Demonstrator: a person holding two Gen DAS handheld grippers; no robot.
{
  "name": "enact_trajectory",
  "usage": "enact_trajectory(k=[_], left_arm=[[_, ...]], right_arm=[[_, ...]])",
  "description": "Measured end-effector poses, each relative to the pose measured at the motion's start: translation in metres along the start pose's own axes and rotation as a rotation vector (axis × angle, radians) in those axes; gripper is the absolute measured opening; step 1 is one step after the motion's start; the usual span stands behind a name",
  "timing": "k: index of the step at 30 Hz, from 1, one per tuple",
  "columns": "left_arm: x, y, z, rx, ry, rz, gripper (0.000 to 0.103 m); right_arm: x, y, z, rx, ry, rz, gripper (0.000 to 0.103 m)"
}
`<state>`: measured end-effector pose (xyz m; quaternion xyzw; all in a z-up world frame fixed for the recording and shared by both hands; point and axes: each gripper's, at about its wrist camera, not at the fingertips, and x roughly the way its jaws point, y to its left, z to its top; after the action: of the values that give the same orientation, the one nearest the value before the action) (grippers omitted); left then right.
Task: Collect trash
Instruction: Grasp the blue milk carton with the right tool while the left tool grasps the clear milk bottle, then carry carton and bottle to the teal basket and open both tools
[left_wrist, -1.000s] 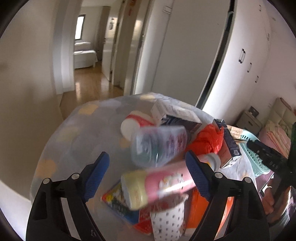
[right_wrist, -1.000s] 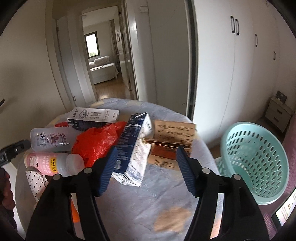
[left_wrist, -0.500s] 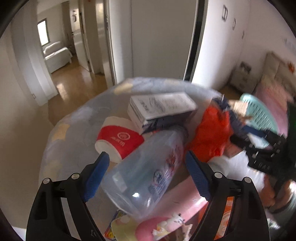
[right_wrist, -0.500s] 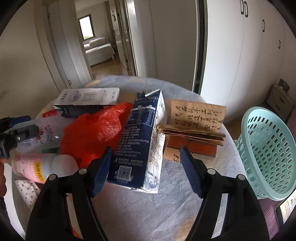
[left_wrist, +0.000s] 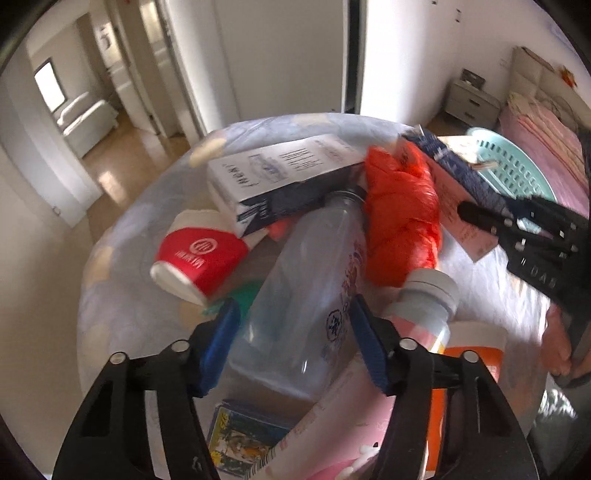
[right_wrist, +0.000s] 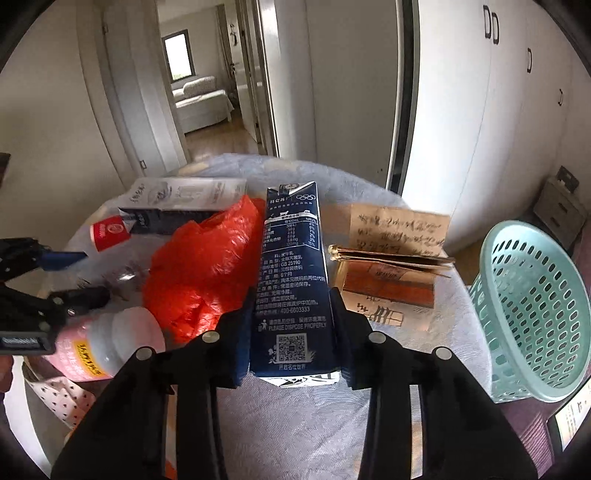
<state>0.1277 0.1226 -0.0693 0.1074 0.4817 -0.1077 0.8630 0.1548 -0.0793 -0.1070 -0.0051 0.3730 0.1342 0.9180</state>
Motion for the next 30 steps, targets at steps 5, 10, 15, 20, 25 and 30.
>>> enact_trajectory(k=[5, 10, 15, 20, 25, 30], left_arm=[[-0.014, 0.005, 0.000, -0.049, -0.068, -0.048, 0.049], [-0.030, 0.005, 0.001, -0.084, -0.125, -0.061, 0.046], [-0.045, 0.004, 0.000, -0.117, -0.172, -0.098, 0.044], [-0.063, 0.000, -0.002, -0.132, -0.194, -0.103, 0.043], [-0.056, -0.024, -0.015, -0.146, -0.129, -0.123, 0.043], [-0.025, -0.034, -0.018, -0.147, -0.021, -0.108, 0.050]], right_arm=[[-0.030, -0.002, 0.007, -0.011, -0.068, 0.018, 0.034], [-0.050, -0.006, 0.012, -0.009, -0.107, 0.044, 0.034], [-0.062, -0.016, 0.012, 0.010, -0.125, 0.048, 0.034], [-0.069, -0.030, 0.011, 0.030, -0.134, 0.048, 0.034], [-0.069, -0.039, 0.006, 0.048, -0.122, 0.051, 0.034], [-0.065, -0.045, 0.000, 0.068, -0.094, 0.074, 0.035]])
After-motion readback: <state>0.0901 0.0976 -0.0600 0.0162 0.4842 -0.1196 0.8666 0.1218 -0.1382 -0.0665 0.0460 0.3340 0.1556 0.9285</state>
